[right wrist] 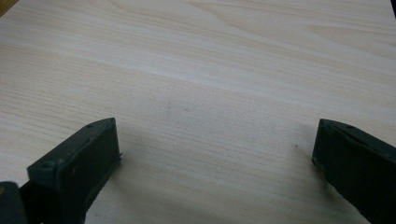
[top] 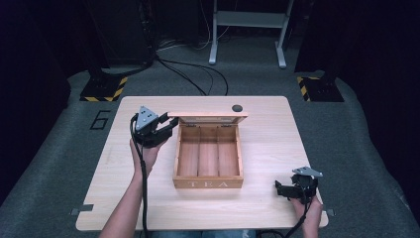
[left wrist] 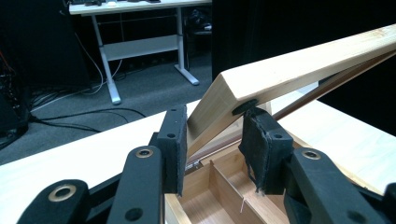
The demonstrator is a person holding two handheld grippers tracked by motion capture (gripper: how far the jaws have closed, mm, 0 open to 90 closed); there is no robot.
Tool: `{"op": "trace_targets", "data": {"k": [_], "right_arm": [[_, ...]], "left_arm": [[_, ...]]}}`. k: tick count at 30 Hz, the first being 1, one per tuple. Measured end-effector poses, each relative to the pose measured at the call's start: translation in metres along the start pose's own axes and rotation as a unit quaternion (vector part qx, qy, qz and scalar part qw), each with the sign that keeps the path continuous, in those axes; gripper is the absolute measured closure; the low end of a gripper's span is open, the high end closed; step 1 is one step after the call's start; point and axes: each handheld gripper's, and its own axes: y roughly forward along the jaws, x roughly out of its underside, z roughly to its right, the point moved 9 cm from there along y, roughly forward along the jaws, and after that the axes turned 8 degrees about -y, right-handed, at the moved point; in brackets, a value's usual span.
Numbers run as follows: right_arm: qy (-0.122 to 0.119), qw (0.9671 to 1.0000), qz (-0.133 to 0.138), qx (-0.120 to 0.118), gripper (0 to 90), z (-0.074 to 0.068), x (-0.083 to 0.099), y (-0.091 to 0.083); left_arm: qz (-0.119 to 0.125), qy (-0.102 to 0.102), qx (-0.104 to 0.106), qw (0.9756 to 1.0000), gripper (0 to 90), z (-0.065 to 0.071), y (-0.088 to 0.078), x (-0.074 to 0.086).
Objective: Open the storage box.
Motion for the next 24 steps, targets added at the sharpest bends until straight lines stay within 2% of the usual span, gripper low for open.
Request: {"op": "trace_targets", "data": {"k": [24], "right_arm": [[0.000, 1.0000, 0.000, 0.000, 0.2, 0.0000, 0.0001, 0.0000]], "left_arm": [[-0.004, 0.005, 0.000, 1.0000, 61.2, 0.0002, -0.0004, 0.0001]]}}
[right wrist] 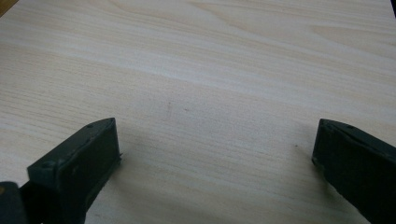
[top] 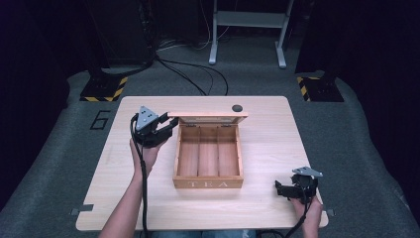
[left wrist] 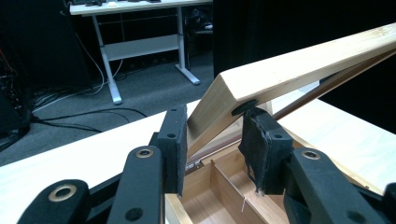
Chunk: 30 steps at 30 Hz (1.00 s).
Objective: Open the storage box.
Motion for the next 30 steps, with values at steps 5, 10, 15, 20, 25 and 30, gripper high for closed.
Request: {"op": "trace_targets", "data": {"k": [5, 10, 15, 20, 25, 30], "right_arm": [[0.000, 1.0000, 0.000, 0.000, 0.2, 0.0000, 0.0000, 0.0000], [0.000, 1.0000, 0.000, 0.000, 0.2, 0.0000, 0.0000, 0.0000], [0.000, 1.0000, 0.000, 0.000, 0.2, 0.0000, 0.0000, 0.0000], [0.000, 1.0000, 0.000, 0.000, 0.2, 0.0000, 0.0000, 0.0000], [0.000, 1.0000, 0.000, 0.000, 0.2, 0.0000, 0.0000, 0.0000], [0.000, 1.0000, 0.000, 0.000, 0.2, 0.0000, 0.0000, 0.0000]], "left_arm": [[0.000, 0.000, 0.000, 1.0000, 61.2, 0.0002, -0.0002, 0.0002], [0.000, 0.000, 0.000, 1.0000, 61.2, 0.0005, -0.0005, 0.0006], [-0.001, -0.001, 0.001, 1.0000, 61.2, 0.0008, -0.0008, 0.0012], [0.000, 0.001, 0.003, 1.0000, 61.1, 0.0005, -0.0011, 0.0014], [0.001, 0.002, 0.003, 1.0000, 61.1, 0.0008, -0.0015, 0.0020], [0.001, 0.002, 0.003, 1.0000, 61.1, 0.0008, -0.0015, 0.0020]]}}
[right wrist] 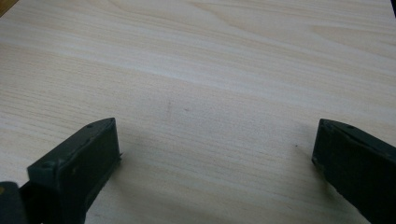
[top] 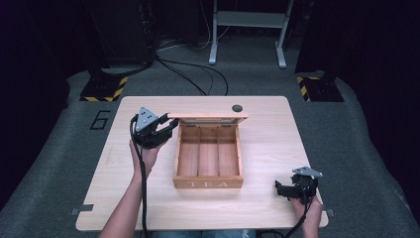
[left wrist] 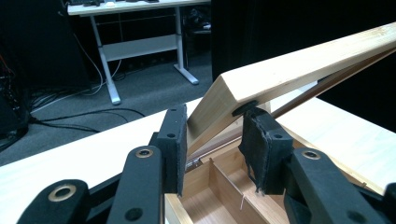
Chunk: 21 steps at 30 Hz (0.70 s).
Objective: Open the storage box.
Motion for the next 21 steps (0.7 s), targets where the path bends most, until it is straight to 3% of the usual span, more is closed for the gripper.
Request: {"op": "trace_targets", "data": {"k": [13, 21], "right_arm": [[0.000, 1.0000, 0.000, 0.000, 0.2, 0.000, 0.000, 0.000], [0.000, 1.0000, 0.000, 0.000, 0.2, 0.000, 0.000, 0.000]], "left_arm": [[0.000, 0.001, 0.000, 1.0000, 61.1, 0.000, 0.000, 0.000], [0.002, 0.003, 0.003, 1.0000, 60.6, 0.005, -0.008, 0.012]]}}
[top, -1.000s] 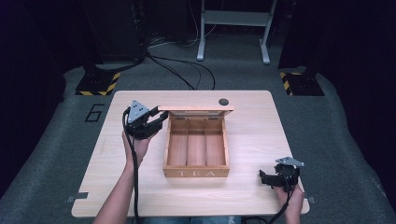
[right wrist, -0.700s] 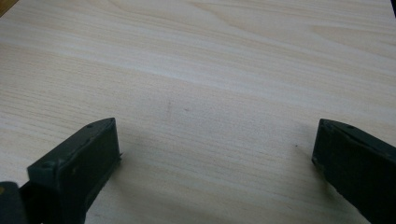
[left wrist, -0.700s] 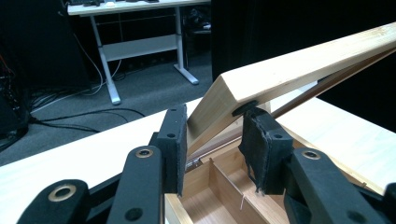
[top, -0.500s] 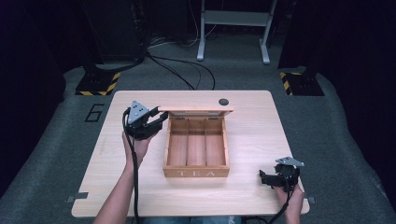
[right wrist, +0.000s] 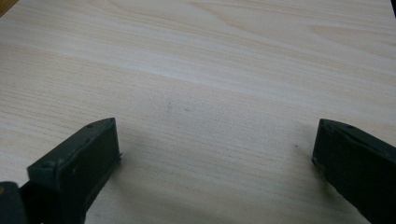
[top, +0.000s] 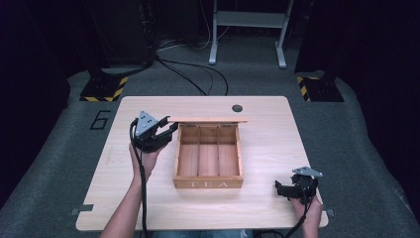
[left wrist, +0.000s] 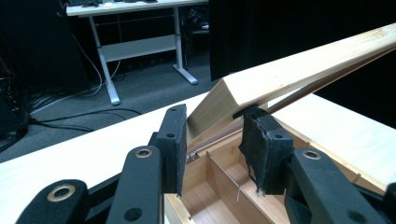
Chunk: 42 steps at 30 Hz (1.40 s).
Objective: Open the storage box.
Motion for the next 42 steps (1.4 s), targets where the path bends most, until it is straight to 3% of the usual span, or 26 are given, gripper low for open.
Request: {"op": "trace_targets", "data": {"k": [23, 42], "right_arm": [[-0.007, 1.0000, -0.001, -0.003, 0.2, 0.000, 0.001, 0.000], [-0.008, 1.0000, -0.001, -0.002, 0.2, 0.000, 0.001, 0.000]], "left_arm": [[-0.001, 0.000, 0.002, 1.0000, 59.0, 0.015, -0.020, 0.050], [-0.013, -0.007, 0.009, 0.9998, 56.3, 0.023, -0.025, 0.106]]}}
